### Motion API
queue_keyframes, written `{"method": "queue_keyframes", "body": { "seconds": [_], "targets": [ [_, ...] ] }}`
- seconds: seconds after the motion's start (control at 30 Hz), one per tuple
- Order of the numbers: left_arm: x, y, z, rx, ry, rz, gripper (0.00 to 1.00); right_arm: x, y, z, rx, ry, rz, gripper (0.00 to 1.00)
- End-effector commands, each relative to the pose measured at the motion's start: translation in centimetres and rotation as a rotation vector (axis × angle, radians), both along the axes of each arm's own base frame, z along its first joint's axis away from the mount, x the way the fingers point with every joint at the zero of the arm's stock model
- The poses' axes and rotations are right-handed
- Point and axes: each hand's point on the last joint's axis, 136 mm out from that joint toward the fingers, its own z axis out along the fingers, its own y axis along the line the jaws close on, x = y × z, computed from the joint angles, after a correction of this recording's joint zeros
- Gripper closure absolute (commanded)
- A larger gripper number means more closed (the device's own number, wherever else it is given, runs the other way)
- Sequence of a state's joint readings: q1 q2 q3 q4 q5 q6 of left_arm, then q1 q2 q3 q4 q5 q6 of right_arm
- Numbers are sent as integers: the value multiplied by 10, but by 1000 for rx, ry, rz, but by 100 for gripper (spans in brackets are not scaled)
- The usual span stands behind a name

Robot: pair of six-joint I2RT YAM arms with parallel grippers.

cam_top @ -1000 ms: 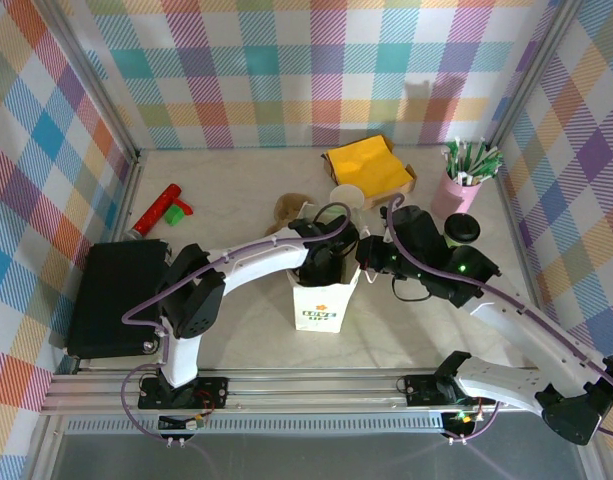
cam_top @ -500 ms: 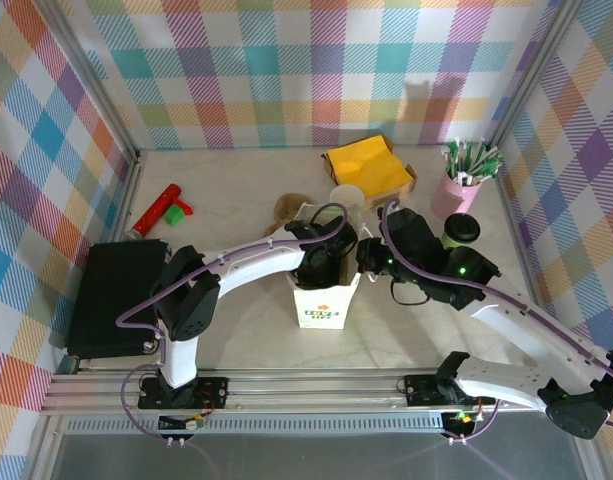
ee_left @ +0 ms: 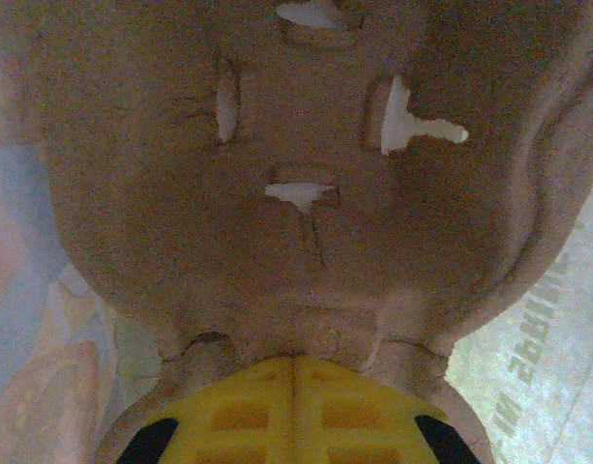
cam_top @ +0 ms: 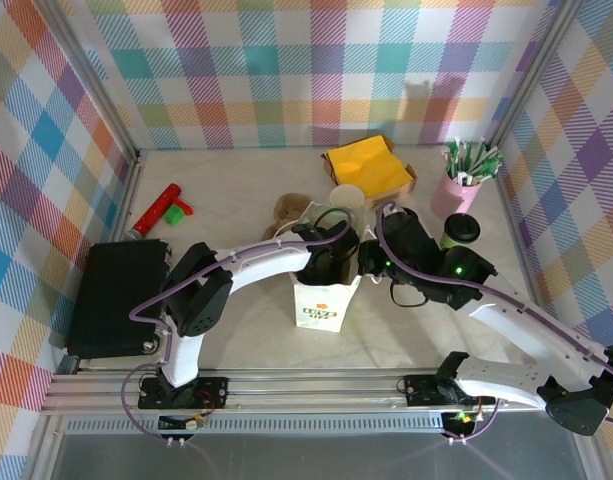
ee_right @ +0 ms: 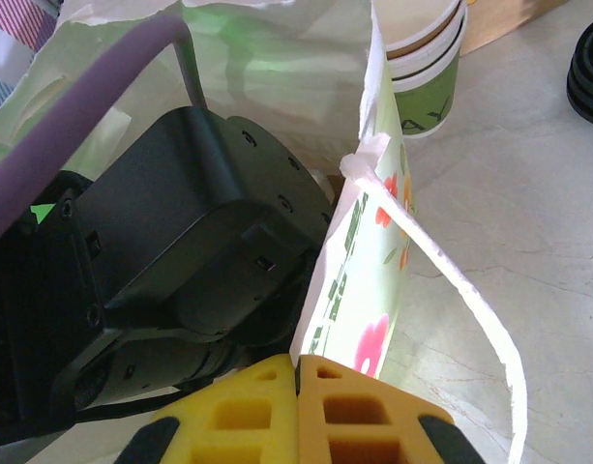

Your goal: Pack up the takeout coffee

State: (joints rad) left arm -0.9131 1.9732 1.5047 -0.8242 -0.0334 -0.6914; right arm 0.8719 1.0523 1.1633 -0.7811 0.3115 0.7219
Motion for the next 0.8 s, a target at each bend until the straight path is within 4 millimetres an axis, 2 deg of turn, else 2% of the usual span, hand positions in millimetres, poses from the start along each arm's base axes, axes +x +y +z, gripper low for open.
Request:
{"method": "queue_keyframes", "body": {
  "seconds": [0.0, 0.3, 0.63, 0.77],
  "targets": [
    [-12, 9, -22, 55, 66, -9, 100, -1, -4, 13, -6, -28, -7, 94],
    [-18, 12, -36, 68, 94, -2, 100, -3, -4, 26, -2, -57, 7, 94],
    [-23, 7, -49, 62, 125, -14, 100, -6, 0, 28, -10, -62, 26, 94],
    [-22, 6, -45, 53, 119, -16, 100, -7, 0, 33, -9, -71, 28, 94]
  ]
}}
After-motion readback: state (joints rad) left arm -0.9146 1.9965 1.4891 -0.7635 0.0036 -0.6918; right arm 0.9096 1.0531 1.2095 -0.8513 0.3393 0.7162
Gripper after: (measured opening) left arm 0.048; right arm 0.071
